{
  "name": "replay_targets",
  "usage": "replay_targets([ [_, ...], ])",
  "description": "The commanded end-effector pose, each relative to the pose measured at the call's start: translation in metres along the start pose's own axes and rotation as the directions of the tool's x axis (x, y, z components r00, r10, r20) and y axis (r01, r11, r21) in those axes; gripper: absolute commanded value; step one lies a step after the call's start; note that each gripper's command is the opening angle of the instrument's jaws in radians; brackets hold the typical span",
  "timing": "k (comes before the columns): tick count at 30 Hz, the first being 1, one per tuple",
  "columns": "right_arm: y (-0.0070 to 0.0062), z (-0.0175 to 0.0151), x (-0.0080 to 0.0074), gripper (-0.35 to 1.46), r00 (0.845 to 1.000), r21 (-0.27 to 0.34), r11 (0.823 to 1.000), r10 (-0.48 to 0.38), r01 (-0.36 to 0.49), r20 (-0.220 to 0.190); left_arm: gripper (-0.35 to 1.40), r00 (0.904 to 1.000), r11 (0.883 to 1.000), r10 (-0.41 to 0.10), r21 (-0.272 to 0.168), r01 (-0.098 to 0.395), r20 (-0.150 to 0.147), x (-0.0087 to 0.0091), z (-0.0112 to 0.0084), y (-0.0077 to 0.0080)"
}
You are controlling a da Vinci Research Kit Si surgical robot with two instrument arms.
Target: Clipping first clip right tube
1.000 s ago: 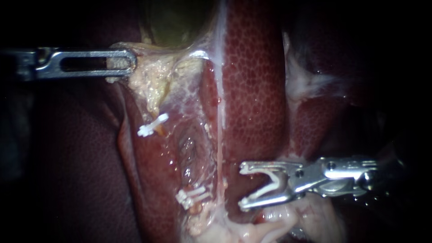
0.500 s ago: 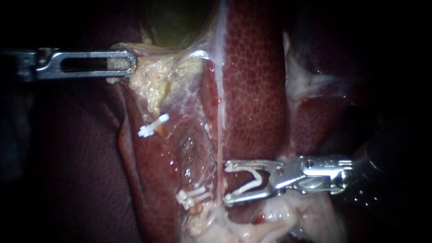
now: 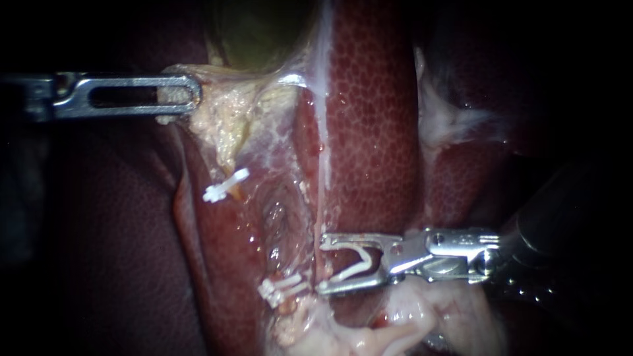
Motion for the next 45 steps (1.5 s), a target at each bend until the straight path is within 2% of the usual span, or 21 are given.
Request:
replay_targets([
  [1, 0.0001, 0.0001, -0.0001, 0.60, 1.000, -0.002, 1.000, -0.001, 0.001, 0.004, -0.35, 1.0000, 1.000, 0.000, 0.000, 0.000, 0.000, 0.0000, 0.0000, 0.0000],
  [8, 0.0006, 0.0007, -0.0005, 0.60, 1.000, -0.006, 1.000, 0.003, -0.003, 0.006, -0.35, 1.0000, 1.000, 0.000, -0.001, 0.000, 0.000, 0.0000, 0.0000, 0.0000],
  [23, 0.0014, 0.0023, -0.0001, 0.60, 1.000, -0.007, 1.000, 0.030, -0.030, 0.008, -0.35, 1.0000, 1.000, 0.000, 0.001, 0.000, -0.001, 0.0001, -0.0001, -0.0002],
  [35, 0.0014, 0.0035, 0.0004, 0.58, 0.996, 0.073, 0.993, 0.090, -0.088, -0.019, -0.35, 1.0000, 1.000, 0.000, 0.000, 0.000, 0.000, 0.0002, -0.0001, -0.0002],
  [45, 0.0015, 0.0045, 0.0003, 0.56, 0.996, 0.103, 0.990, 0.093, -0.092, -0.010, -0.35, 1.0000, 1.000, 0.000, 0.000, 0.000, 0.000, 0.0002, 0.0000, -0.0002],
])
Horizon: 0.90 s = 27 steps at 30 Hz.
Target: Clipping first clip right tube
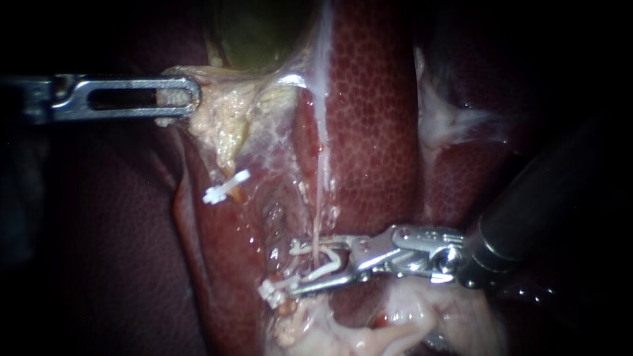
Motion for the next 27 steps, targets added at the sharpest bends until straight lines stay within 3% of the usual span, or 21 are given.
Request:
replay_targets([
  [1, 0.0000, 0.0000, 0.0000, 0.56, 1.000, 0.004, 1.000, -0.002, 0.002, 0.002, -0.35, 1.0000, 1.000, 0.000, -0.001, 0.000, 0.000, 0.0000, 0.0000, 0.0000],
  [11, 0.0000, -0.0002, -0.0003, 0.49, 1.000, 0.008, 1.000, 0.001, -0.001, 0.003, -0.35, 1.0000, 1.000, 0.000, -0.001, 0.000, 0.000, 0.0000, 0.0000, 0.0000],
  [27, 0.0006, -0.0007, -0.0005, 0.22, 1.000, 0.016, 1.000, 0.018, -0.019, 0.005, -0.35, 1.0000, 1.000, 0.000, -0.001, 0.000, 0.000, 0.0000, 0.0000, 0.0000],
])
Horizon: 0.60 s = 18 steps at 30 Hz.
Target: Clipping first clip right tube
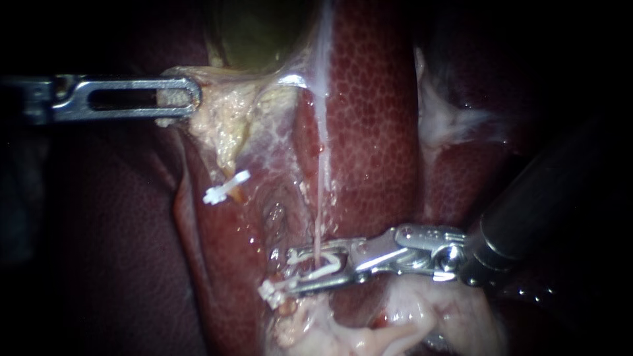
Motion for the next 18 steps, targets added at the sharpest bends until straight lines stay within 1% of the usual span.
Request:
replay_targets([
  [1, -0.0001, 0.0000, 0.0002, 0.18, 1.000, 0.006, 1.000, 0.011, -0.011, 0.001, -0.35, 1.0000, 1.000, 0.000, 0.000, 0.000, 0.000, 0.0000, 0.0000, 0.0000],
  [3, -0.0002, -0.0001, 0.0002, 0.06, 1.000, 0.011, 1.000, 0.023, -0.023, 0.002, -0.35, 1.0000, 1.000, 0.000, 0.000, 0.000, 0.000, 0.0000, 0.0000, 0.0000],
  [7, -0.0002, -0.0003, 0.0002, -0.35, 0.998, 0.040, 0.998, 0.055, -0.055, 0.012, -0.35, 1.0000, 1.000, 0.000, 0.000, 0.000, 0.000, 0.0000, 0.0000, 0.0000],
  [9, -0.0002, -0.0002, 0.0002, -0.35, 0.998, 0.057, 0.996, 0.061, -0.062, 0.019, -0.35, 1.0000, 1.000, 0.000, 0.000, 0.000, 0.000, 0.0000, 0.0000, 0.0000],
  [11, -0.0002, -0.0002, 0.0002, -0.35, 0.998, 0.061, 0.996, 0.059, -0.060, 0.021, -0.35, 1.0000, 1.000, 0.000, 0.000, 0.000, 0.000, 0.0000, 0.0000, 0.0000],
  [18, -0.0001, -0.0003, 0.0002, -0.35, 0.998, 0.063, 0.996, 0.063, -0.064, 0.019, -0.35, 1.0000, 1.000, 0.000, 0.000, 0.000, 0.000, 0.0000, 0.0000, 0.0000],
])
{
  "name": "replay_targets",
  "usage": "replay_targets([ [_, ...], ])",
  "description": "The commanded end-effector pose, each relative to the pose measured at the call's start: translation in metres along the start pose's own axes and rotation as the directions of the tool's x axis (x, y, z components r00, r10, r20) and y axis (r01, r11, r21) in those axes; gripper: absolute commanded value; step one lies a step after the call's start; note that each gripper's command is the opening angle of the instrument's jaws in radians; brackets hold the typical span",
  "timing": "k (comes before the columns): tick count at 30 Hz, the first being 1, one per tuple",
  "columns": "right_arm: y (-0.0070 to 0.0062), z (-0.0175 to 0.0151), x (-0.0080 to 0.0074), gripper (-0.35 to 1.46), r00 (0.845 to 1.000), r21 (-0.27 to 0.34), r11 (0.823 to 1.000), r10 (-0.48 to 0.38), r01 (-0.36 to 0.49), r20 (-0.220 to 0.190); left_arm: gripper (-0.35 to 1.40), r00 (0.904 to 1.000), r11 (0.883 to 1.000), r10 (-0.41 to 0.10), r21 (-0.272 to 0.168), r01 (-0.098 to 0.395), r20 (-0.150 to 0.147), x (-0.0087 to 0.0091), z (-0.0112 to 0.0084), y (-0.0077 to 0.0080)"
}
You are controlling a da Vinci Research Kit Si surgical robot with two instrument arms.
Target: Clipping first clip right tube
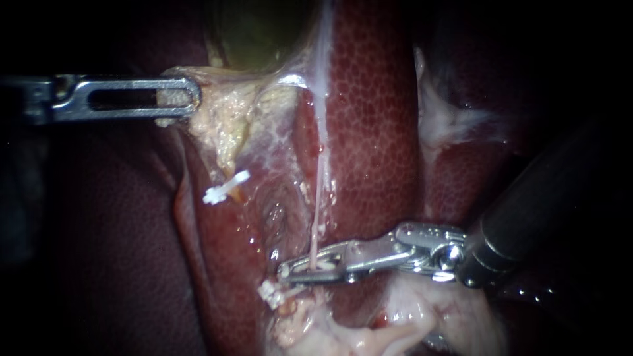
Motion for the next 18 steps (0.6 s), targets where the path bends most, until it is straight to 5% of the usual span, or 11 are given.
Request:
replay_targets([
  [1, 0.0000, -0.0001, -0.0001, -0.35, 1.000, -0.001, 1.000, 0.000, 0.000, 0.002, -0.35, 1.0000, 1.000, 0.000, 0.000, 0.000, 0.000, 0.0000, 0.0000, 0.0000],
  [18, 0.0000, -0.0003, -0.0001, -0.35, 1.000, -0.007, 1.000, 0.001, -0.001, 0.012, -0.35, 1.0000, 1.000, 0.000, 0.000, 0.000, 0.000, 0.0000, 0.0000, 0.0000],
])
